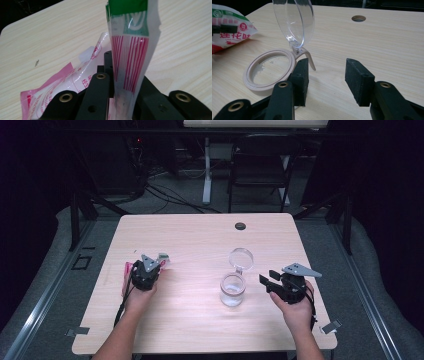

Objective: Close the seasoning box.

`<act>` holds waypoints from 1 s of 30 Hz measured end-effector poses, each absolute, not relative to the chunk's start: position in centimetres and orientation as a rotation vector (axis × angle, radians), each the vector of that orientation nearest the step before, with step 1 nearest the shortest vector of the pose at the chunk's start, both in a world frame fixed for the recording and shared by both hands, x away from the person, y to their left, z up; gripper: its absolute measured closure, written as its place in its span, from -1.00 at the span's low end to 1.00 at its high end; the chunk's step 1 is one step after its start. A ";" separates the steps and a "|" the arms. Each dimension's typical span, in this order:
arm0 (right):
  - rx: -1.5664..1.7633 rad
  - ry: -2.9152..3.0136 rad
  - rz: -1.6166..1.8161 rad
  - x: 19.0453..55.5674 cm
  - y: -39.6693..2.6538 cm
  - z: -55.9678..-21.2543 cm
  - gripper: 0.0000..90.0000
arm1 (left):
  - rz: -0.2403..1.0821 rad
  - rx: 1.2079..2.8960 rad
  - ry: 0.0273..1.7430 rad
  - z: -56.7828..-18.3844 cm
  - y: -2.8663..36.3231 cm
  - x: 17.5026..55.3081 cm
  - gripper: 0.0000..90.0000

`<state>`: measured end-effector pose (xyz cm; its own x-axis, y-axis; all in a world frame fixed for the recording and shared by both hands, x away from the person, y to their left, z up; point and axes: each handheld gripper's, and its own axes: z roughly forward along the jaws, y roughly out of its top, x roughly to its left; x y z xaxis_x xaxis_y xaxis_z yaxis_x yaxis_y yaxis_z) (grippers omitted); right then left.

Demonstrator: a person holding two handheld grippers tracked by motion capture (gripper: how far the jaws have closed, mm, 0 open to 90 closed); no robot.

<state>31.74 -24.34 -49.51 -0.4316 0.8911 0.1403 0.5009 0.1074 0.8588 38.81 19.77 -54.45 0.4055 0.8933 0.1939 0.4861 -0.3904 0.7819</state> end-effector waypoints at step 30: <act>1.316 2.002 1.271 31.5 -23.8 -49.7 0.20 | 0.898 1.603 1.356 -47.9 28.6 36.4 1.00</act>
<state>31.52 -23.80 -49.68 -0.4596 0.8791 0.1266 0.4886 0.1312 0.8626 36.41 28.63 -47.94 0.1610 0.9869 0.0071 0.3922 -0.0705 0.9172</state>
